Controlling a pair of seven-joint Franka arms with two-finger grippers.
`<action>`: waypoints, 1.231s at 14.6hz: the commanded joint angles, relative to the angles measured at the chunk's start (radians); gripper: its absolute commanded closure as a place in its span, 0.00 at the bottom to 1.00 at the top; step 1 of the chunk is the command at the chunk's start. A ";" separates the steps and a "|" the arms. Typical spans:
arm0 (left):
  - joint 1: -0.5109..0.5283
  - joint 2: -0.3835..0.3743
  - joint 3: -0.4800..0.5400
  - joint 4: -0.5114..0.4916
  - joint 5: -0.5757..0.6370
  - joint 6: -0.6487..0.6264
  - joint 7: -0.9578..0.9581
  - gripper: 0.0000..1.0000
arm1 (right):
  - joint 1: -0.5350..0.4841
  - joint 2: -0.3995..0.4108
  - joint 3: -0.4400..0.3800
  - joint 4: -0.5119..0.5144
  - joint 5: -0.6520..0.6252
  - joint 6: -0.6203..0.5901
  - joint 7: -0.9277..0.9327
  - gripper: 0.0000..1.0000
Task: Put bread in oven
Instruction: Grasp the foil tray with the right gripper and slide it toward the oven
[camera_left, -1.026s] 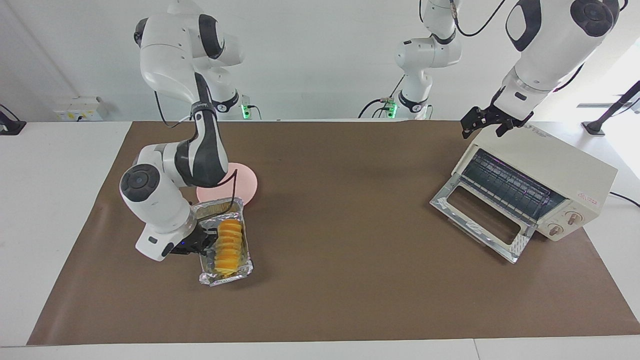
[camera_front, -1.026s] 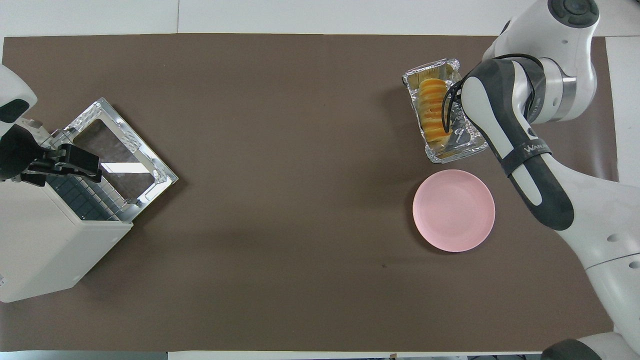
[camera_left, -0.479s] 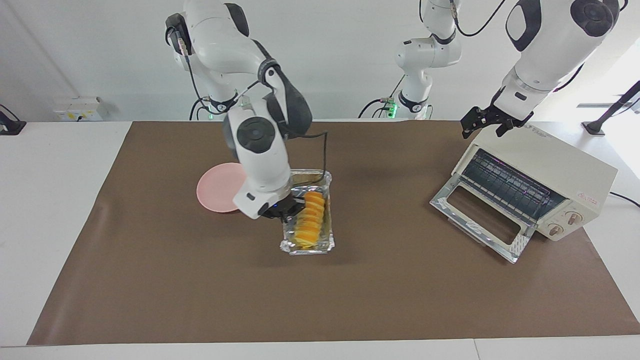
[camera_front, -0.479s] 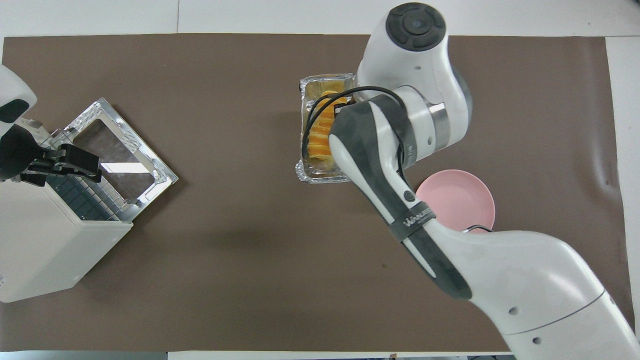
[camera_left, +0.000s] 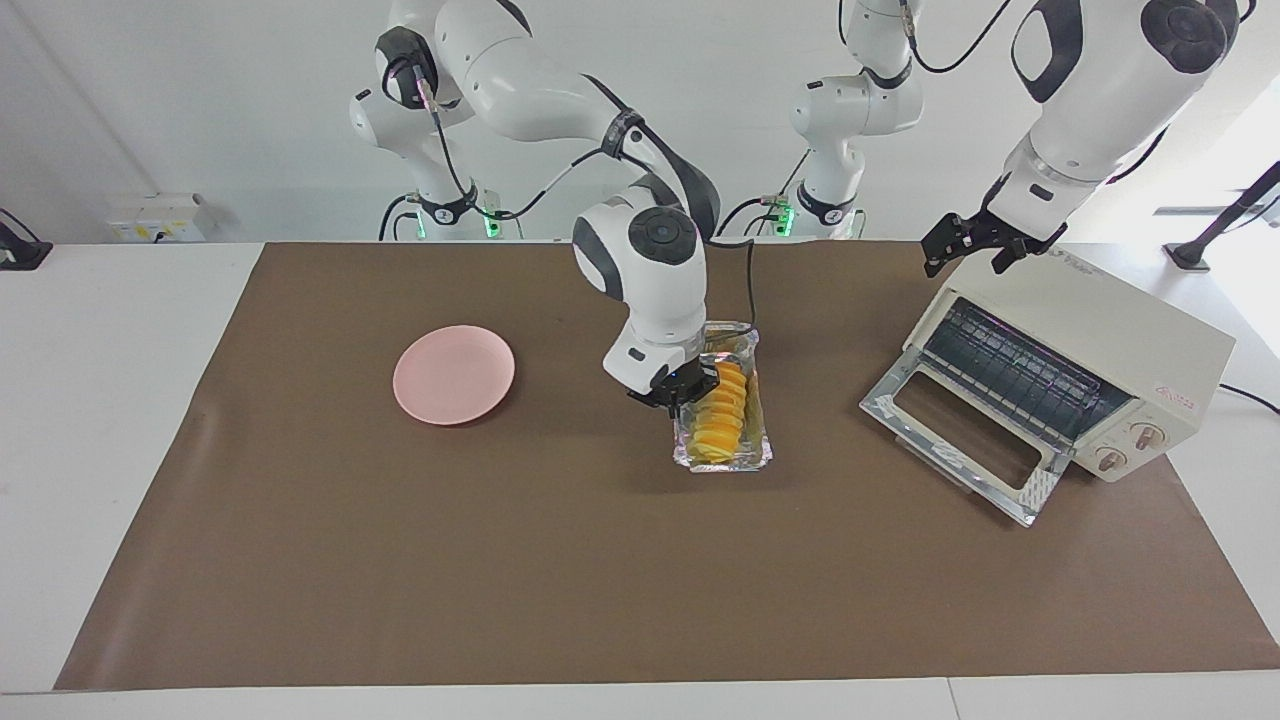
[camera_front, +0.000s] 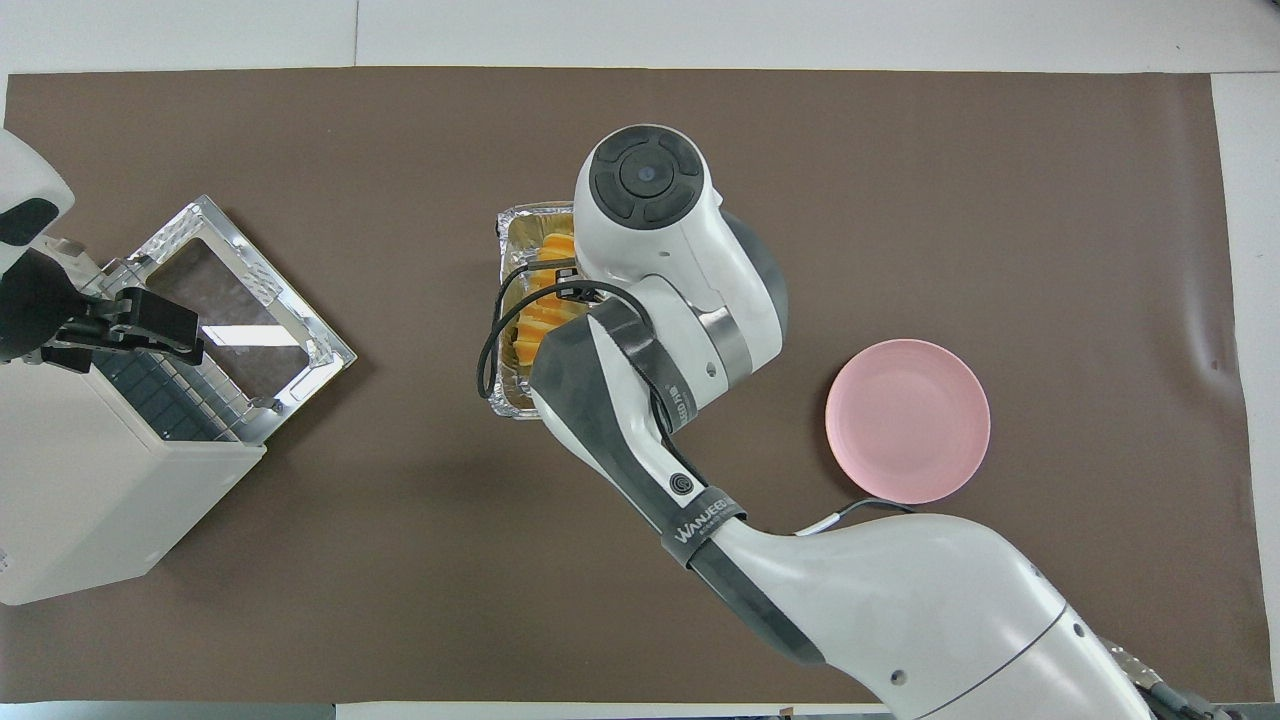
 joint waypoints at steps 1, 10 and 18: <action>0.010 -0.022 -0.005 -0.021 0.013 0.011 0.011 0.00 | 0.002 -0.051 -0.005 -0.135 0.015 0.106 0.012 1.00; 0.010 -0.022 -0.005 -0.021 0.013 0.011 0.011 0.00 | 0.030 -0.059 -0.006 -0.240 0.012 0.223 0.014 0.00; -0.013 -0.034 -0.016 -0.034 0.004 0.046 0.010 0.00 | -0.065 -0.074 -0.018 -0.091 0.011 -0.017 -0.003 0.00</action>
